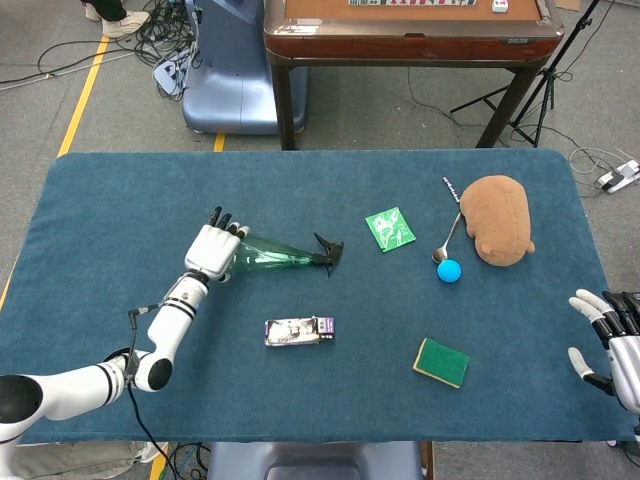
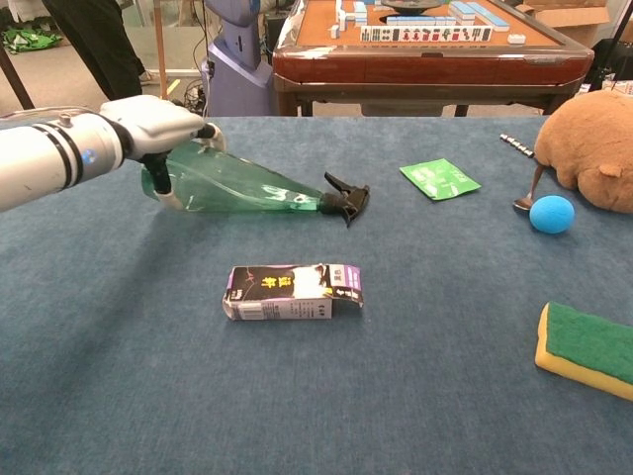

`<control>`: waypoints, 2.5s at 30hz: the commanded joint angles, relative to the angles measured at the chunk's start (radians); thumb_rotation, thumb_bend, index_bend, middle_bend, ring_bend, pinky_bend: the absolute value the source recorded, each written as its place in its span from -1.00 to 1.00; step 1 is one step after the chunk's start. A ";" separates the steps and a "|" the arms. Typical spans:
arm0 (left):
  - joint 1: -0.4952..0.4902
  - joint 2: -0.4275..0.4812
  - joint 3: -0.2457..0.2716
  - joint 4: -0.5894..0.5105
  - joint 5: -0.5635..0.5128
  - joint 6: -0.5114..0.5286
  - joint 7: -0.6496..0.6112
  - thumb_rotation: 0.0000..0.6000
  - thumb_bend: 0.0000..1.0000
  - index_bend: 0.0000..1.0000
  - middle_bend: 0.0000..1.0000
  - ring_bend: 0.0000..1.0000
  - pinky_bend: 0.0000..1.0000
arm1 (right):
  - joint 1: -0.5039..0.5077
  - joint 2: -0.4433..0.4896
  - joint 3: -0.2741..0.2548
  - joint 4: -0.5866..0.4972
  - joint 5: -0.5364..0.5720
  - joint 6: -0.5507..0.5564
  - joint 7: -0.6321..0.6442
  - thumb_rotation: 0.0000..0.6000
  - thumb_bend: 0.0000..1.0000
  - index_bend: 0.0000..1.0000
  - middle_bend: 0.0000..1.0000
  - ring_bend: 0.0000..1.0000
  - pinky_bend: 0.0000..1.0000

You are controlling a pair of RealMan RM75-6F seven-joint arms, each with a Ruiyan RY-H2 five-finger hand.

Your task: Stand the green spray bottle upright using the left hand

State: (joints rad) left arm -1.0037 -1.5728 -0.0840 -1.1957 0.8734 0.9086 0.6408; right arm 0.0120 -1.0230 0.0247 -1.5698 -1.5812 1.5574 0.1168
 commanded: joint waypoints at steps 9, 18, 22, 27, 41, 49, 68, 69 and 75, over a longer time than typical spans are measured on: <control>0.099 0.163 0.118 0.021 0.251 0.004 -0.127 1.00 -0.65 -0.25 -0.36 -0.78 -1.00 | 0.006 -0.001 -0.004 -0.015 -0.008 -0.012 -0.018 1.00 -0.34 -0.57 -0.66 -0.86 -0.89; 0.102 0.221 0.078 -0.112 0.151 -0.083 -0.095 1.00 -0.65 -0.79 -0.75 -1.00 -1.00 | 0.007 0.004 -0.005 -0.026 -0.011 -0.012 -0.024 1.00 -0.34 -0.57 -0.66 -0.86 -0.89; 0.087 0.225 0.068 -0.162 0.138 -0.072 -0.033 1.00 -0.65 -0.79 -0.77 -1.00 -1.00 | 0.003 0.005 -0.007 -0.025 -0.011 -0.007 -0.021 1.00 -0.34 -0.57 -0.66 -0.86 -0.89; 0.078 0.208 0.032 -0.234 0.091 -0.055 -0.016 1.00 -0.65 -0.67 -0.77 -1.00 -1.00 | -0.006 0.009 -0.008 -0.022 -0.009 0.005 -0.015 1.00 -0.34 -0.57 -0.66 -0.86 -0.89; 0.004 0.019 -0.029 -0.238 -0.109 0.060 0.251 1.00 -0.60 -0.38 -0.47 -0.87 -1.00 | -0.014 0.009 -0.010 -0.012 -0.009 0.014 0.001 1.00 -0.34 -0.57 -0.66 -0.86 -0.89; -0.047 -0.062 -0.049 -0.173 -0.243 0.092 0.374 1.00 -0.56 -0.37 -0.47 -0.87 -1.00 | -0.027 0.019 -0.011 -0.012 -0.008 0.031 0.018 1.00 -0.34 -0.57 -0.66 -0.86 -0.89; -0.075 -0.122 -0.017 -0.063 -0.346 0.079 0.474 1.00 -0.42 -0.16 -0.28 -0.74 -1.00 | -0.036 0.031 -0.014 -0.019 -0.010 0.032 0.047 1.00 -0.34 -0.57 -0.66 -0.86 -0.89; -0.072 -0.120 -0.016 -0.062 -0.335 0.073 0.461 1.00 -0.42 -0.14 -0.25 -0.73 -1.00 | -0.035 0.031 -0.014 -0.019 -0.011 0.032 0.046 1.00 -0.34 -0.57 -0.66 -0.86 -0.89; -0.044 -0.080 -0.024 -0.077 -0.264 0.053 0.356 1.00 -0.39 -0.07 -0.17 -0.68 -1.00 | -0.035 0.032 -0.011 -0.027 -0.012 0.034 0.038 1.00 -0.34 -0.57 -0.66 -0.86 -0.89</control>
State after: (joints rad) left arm -1.0608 -1.6710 -0.1039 -1.2628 0.5801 0.9689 1.0328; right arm -0.0225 -0.9917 0.0134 -1.5964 -1.5934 1.5911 0.1556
